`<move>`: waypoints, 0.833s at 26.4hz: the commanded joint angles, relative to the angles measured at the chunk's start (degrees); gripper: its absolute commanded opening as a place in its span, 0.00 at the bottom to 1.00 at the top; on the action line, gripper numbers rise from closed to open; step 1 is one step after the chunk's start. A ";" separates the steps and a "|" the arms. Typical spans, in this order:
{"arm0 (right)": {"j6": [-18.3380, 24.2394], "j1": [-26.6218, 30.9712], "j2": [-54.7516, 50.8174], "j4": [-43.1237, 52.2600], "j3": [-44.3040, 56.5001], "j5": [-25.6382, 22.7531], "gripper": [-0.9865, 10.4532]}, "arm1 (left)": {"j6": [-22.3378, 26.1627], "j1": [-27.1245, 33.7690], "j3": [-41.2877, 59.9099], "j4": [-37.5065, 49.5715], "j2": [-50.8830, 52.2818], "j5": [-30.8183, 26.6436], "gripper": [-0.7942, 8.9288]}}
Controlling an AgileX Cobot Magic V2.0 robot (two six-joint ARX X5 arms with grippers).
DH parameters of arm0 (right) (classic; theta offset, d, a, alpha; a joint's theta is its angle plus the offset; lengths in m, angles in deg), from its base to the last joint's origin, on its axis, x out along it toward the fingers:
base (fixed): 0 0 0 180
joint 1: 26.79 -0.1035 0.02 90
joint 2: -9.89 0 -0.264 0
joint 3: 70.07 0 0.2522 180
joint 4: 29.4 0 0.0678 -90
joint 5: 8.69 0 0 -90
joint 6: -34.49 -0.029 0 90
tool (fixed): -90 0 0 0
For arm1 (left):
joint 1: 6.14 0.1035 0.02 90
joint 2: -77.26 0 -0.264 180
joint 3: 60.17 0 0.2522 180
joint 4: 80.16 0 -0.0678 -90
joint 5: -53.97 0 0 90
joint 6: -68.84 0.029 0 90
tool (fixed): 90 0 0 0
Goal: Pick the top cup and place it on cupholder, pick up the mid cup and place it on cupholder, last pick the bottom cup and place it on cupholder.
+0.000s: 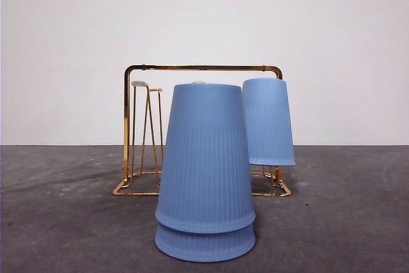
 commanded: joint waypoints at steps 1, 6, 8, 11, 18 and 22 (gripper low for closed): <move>-0.79 -0.39 0.13 1.20 -0.44 -0.70 0.47 | -1.05 -2.75 -3.23 0.07 -4.59 -1.95 0.59; -0.77 -0.39 0.13 1.49 -0.44 -0.79 0.47 | -1.36 -5.03 -6.75 -0.33 -12.41 -2.23 0.60; -0.77 -0.39 0.13 1.49 -0.44 -0.79 0.47 | -1.18 -5.44 -7.80 -0.31 -15.21 -2.29 0.60; -0.59 -0.39 0.13 1.49 -0.44 -0.81 0.47 | -0.63 -5.97 -8.66 0.24 -19.76 -3.43 0.60; -0.55 -0.39 0.13 1.49 -0.44 -0.85 0.47 | 2.78 -6.84 -8.66 1.42 -26.77 -8.09 0.59; -0.55 -0.39 0.13 1.49 -0.44 -1.01 0.47 | 3.52 -6.91 -8.66 2.62 -29.03 -8.09 0.59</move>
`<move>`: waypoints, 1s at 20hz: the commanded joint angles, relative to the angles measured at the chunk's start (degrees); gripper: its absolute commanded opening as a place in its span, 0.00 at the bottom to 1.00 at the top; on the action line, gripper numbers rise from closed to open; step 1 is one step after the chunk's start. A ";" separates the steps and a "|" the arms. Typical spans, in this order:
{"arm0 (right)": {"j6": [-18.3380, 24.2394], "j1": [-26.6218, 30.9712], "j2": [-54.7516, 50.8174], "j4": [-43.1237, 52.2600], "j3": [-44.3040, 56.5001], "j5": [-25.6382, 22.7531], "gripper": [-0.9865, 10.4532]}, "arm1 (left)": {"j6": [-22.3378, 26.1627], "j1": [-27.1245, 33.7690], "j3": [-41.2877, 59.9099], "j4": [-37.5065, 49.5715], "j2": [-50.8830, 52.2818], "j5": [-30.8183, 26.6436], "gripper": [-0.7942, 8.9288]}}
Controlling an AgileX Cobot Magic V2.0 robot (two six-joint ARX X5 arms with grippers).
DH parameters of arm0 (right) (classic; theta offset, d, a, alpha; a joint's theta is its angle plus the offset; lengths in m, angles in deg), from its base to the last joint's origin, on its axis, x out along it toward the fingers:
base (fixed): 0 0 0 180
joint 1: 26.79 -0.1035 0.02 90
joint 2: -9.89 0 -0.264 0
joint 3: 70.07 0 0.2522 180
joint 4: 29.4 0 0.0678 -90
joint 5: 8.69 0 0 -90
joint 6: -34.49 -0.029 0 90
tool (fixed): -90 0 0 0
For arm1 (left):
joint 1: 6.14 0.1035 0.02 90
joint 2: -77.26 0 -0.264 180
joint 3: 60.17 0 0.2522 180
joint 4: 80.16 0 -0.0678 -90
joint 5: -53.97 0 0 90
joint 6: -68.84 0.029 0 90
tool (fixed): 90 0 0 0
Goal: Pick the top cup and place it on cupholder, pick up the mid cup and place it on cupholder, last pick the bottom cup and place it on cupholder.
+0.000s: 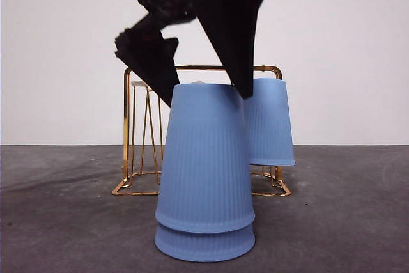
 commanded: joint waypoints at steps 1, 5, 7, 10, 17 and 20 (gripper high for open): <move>-0.55 -0.39 0.13 0.57 -0.46 -0.37 0.47 | 1.20 -0.85 -1.42 0.92 -1.81 -0.20 0.59; -0.57 -0.39 0.13 0.57 -0.46 -0.74 0.47 | 2.23 -1.05 -1.42 0.90 -2.01 0.22 0.37; -0.55 -0.39 0.13 0.55 -0.46 -1.66 0.47 | 2.29 -1.05 -1.42 0.94 -2.01 0.20 0.33; -0.57 -0.39 0.13 0.55 -0.46 -1.66 0.47 | 2.89 -1.03 -1.49 0.96 -2.01 0.17 0.33; -0.59 -0.39 0.13 0.55 -0.46 -1.64 0.47 | 2.86 -1.01 -6.49 -3.19 -1.99 0.15 0.33; -0.63 -0.39 0.11 0.55 -0.46 -1.66 0.47 | 2.86 -1.01 -9.01 -5.35 -1.97 0.13 0.33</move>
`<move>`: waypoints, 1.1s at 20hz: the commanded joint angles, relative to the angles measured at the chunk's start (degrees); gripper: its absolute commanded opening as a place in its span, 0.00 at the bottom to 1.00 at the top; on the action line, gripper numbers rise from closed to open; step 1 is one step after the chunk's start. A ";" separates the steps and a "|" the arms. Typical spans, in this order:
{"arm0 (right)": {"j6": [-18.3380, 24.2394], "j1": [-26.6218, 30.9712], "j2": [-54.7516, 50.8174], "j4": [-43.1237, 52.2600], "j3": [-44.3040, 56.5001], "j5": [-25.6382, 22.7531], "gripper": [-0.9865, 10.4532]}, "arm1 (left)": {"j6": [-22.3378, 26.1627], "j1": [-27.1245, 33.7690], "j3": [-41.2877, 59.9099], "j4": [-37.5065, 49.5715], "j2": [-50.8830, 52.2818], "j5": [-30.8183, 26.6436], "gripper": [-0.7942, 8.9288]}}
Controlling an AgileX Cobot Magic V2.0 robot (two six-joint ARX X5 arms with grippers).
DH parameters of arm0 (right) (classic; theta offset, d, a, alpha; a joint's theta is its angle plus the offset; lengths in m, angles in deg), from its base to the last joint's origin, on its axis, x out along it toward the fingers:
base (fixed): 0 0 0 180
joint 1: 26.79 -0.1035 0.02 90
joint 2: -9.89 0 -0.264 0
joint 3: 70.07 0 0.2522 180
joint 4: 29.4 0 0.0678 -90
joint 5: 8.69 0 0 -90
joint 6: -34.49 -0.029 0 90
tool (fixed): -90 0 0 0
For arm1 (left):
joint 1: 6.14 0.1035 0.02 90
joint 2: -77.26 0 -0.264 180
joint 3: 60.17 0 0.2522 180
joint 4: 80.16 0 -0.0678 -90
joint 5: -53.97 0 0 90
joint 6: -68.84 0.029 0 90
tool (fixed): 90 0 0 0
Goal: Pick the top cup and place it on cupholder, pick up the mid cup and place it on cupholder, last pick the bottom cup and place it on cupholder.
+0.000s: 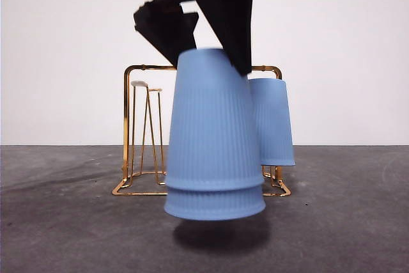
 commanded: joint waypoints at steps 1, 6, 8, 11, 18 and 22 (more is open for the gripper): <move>-0.61 -0.39 0.13 0.55 -0.46 -0.13 0.47 | 0.59 -0.63 -2.34 -0.20 -0.92 0.07 0.30; -0.63 -0.39 0.11 0.55 -0.46 -0.13 0.47 | 1.31 -0.66 -2.49 -0.22 -0.92 0.07 0.17; -0.66 -0.39 0.13 0.55 -0.46 -0.24 0.47 | 1.27 -0.63 -3.13 -1.14 -0.81 0.07 0.17; -0.63 -0.39 0.13 0.55 -0.46 -0.31 0.47 | 1.31 -0.63 -6.36 -4.24 -0.28 0.07 0.17; -0.66 -0.39 0.13 0.55 -0.46 -0.48 0.47 | -0.87 -0.63 -19.52 -16.94 0.68 -2.21 0.17; -0.72 -0.39 0.13 0.55 -0.46 -0.55 0.47 | -2.86 -0.50 -25.73 -22.71 0.92 -9.68 0.17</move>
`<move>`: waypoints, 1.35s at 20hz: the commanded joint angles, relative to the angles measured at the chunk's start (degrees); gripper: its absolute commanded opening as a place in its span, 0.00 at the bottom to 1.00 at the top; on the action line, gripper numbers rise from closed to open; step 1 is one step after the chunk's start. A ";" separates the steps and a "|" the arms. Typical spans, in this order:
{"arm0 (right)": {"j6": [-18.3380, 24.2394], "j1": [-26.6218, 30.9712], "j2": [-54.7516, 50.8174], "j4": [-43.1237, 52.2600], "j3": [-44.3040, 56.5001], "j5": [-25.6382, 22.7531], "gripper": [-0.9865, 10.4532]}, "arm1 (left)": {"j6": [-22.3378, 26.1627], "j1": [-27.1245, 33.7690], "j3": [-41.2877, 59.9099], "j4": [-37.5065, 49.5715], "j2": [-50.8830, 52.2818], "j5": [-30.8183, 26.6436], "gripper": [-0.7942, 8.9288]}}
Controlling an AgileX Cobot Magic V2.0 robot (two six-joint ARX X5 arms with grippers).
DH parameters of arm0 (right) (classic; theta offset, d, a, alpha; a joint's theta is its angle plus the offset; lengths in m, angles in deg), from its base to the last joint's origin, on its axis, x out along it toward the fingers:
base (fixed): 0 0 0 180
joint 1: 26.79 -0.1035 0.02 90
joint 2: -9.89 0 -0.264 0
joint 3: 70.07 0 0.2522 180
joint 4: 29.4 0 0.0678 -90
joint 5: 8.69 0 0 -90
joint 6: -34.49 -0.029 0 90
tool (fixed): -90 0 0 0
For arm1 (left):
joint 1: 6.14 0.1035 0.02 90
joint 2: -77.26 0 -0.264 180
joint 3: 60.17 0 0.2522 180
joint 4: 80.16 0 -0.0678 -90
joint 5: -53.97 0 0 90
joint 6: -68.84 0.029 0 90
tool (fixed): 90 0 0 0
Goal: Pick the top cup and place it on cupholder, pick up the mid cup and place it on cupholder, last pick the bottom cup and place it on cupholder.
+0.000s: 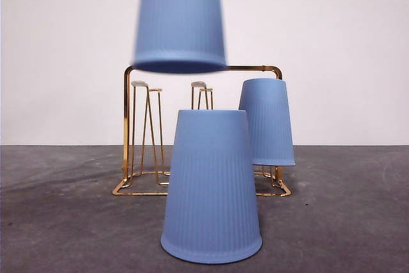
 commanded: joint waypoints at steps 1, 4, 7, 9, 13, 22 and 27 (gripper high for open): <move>-0.79 -0.39 0.13 0.52 -0.46 -0.50 0.47 | -2.05 -0.15 -3.58 -0.68 0.50 -3.56 0.17; -0.81 -0.39 0.13 0.52 -0.46 -1.31 0.47 | -2.51 1.79 -3.76 -1.05 2.19 -7.13 0.17; -0.83 -0.39 0.13 0.52 -0.46 -1.33 0.47 | -3.54 5.70 -3.67 0.15 3.26 -7.37 0.17; -1.01 -0.39 0.13 0.52 -0.46 -1.33 0.47 | -3.50 7.91 -3.67 2.71 3.56 -7.37 0.17; -1.07 -0.39 0.13 0.52 -0.46 -2.40 0.47 | -3.48 11.32 -2.95 6.34 3.56 -7.37 0.17; -2.36 -0.39 0.13 0.52 -0.46 -4.46 0.47 | -2.69 16.59 7.48 16.85 3.56 -6.88 0.17; -3.23 -0.39 0.13 0.52 -0.46 -5.42 0.47 | -2.60 20.04 13.25 21.05 3.56 -2.84 0.17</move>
